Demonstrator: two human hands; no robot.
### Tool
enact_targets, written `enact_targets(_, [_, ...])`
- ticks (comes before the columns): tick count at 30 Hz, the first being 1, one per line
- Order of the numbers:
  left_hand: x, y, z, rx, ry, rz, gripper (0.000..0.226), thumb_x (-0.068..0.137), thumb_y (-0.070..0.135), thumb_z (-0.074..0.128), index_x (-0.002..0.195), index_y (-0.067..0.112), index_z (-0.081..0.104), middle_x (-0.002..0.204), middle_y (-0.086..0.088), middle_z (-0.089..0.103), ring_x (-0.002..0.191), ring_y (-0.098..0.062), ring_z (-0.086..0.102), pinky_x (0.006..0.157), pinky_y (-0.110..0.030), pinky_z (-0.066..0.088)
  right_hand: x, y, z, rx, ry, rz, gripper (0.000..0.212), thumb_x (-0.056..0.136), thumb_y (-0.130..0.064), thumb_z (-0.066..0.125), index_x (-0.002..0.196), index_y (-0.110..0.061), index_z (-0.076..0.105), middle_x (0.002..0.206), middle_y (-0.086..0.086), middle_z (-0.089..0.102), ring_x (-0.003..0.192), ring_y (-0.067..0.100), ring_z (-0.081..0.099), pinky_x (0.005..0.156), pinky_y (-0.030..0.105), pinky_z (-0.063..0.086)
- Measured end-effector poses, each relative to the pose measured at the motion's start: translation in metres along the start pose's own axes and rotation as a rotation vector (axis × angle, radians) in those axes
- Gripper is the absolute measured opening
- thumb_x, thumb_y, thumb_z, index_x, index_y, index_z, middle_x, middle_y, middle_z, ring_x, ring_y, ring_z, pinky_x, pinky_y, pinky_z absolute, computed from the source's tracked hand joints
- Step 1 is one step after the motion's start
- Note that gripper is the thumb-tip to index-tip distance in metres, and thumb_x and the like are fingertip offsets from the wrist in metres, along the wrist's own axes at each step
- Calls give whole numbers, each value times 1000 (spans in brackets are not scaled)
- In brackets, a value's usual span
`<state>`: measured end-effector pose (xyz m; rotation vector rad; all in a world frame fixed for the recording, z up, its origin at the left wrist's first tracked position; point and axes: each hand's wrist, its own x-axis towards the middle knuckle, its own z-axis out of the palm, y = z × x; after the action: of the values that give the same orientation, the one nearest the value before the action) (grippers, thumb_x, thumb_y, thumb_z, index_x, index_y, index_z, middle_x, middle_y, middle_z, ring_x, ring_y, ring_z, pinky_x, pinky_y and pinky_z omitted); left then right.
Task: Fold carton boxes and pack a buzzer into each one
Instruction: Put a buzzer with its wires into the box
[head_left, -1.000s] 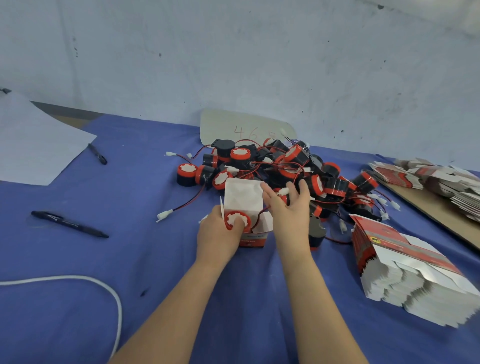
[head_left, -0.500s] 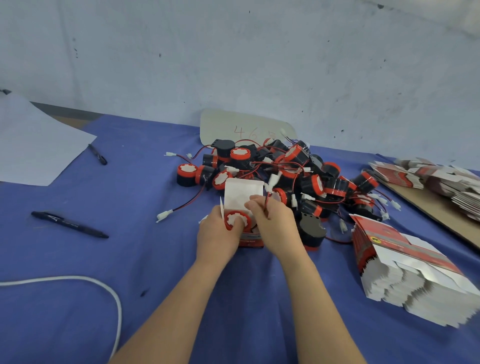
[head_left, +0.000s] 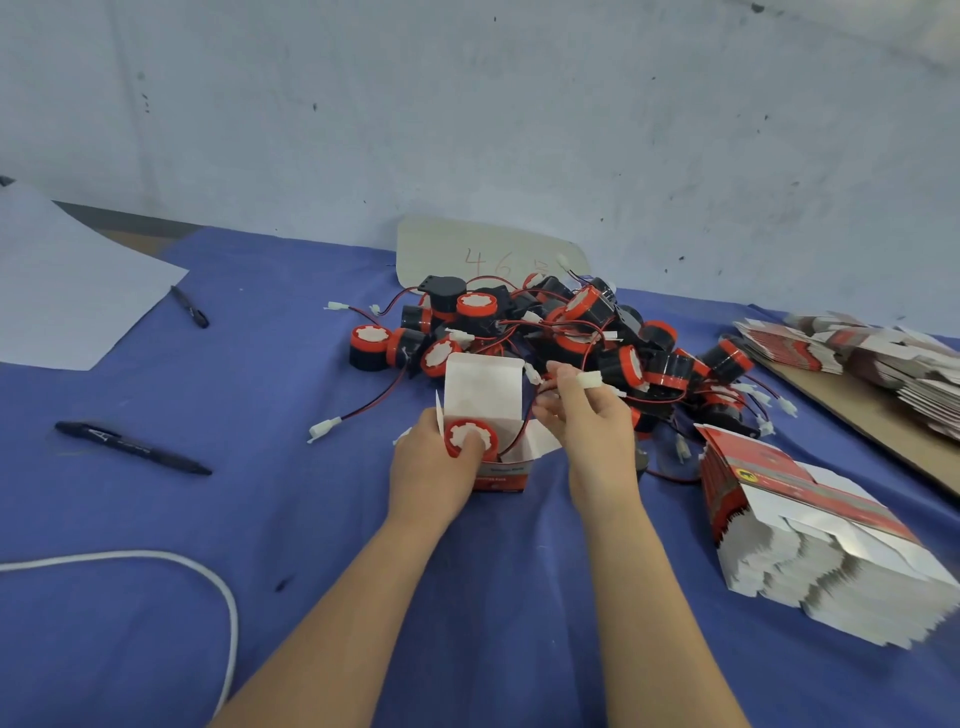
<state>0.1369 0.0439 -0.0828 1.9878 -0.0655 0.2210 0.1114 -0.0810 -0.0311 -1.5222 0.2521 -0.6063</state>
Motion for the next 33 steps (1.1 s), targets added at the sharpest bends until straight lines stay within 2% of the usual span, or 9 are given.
enact_targets(5, [0,-1,0,-13,-1,-5,33,93,31,54,122,15,51,118,-4,61,107,-20,56,78,-26,48,2,-1,-3,-283,33,-96,47,96,-34,50,91,11,64,61,4,53,59,26,42,58,36,36])
enact_targets(8, [-1,0,-1,-12,3,-2,32,93,31,54,120,15,51,116,-4,61,105,-20,57,78,-28,50,1,-5,-5,-275,106,-101,15,89,-17,56,79,-11,65,63,0,60,59,14,50,59,31,42])
enact_targets(12, [-2,1,-2,-13,1,-11,32,93,31,54,120,15,51,117,-4,61,106,-20,57,82,-31,53,2,-9,-16,-448,118,-114,45,96,-32,49,57,-11,42,51,2,44,49,15,36,51,30,31])
enact_targets(15, [-1,1,-2,-15,-4,0,29,93,31,55,118,16,51,116,-4,61,107,-20,57,81,-31,53,4,-18,-21,-490,25,-27,38,93,-17,44,59,-14,28,51,1,29,51,16,24,51,29,21])
enact_targets(19, [-1,0,-1,-12,-5,-1,29,93,31,54,118,16,51,116,-3,61,106,-20,57,76,-26,49,2,-26,-29,-502,-156,-42,29,90,-17,59,72,3,50,61,7,45,55,16,36,45,22,30])
enact_targets(22, [-1,0,-1,-5,-3,-5,30,93,31,54,119,15,51,116,-4,61,104,-19,57,75,-26,49,-3,-28,-27,-448,-295,-53,17,85,-18,68,77,-3,67,54,-3,49,49,8,39,42,14,34])
enact_targets(26, [-1,0,-1,-21,4,13,28,92,29,55,116,15,52,114,-6,63,101,-20,58,75,-28,50,-9,-28,-23,-150,-609,68,14,91,-17,62,84,-14,74,65,3,61,58,7,51,61,17,46])
enact_targets(29, [-2,1,-1,-8,4,11,30,93,29,55,118,15,52,116,-5,62,104,-21,58,77,-28,49,-9,-23,-18,-147,-609,31,30,95,-27,54,74,-25,75,96,21,67,72,10,59,70,21,49])
enact_targets(33, [-2,1,-1,-31,5,1,20,92,27,54,110,18,52,112,-5,63,102,-20,58,75,-29,49,-10,-19,-8,17,-553,102,28,100,-27,44,101,-10,66,77,2,67,62,10,55,59,20,47])
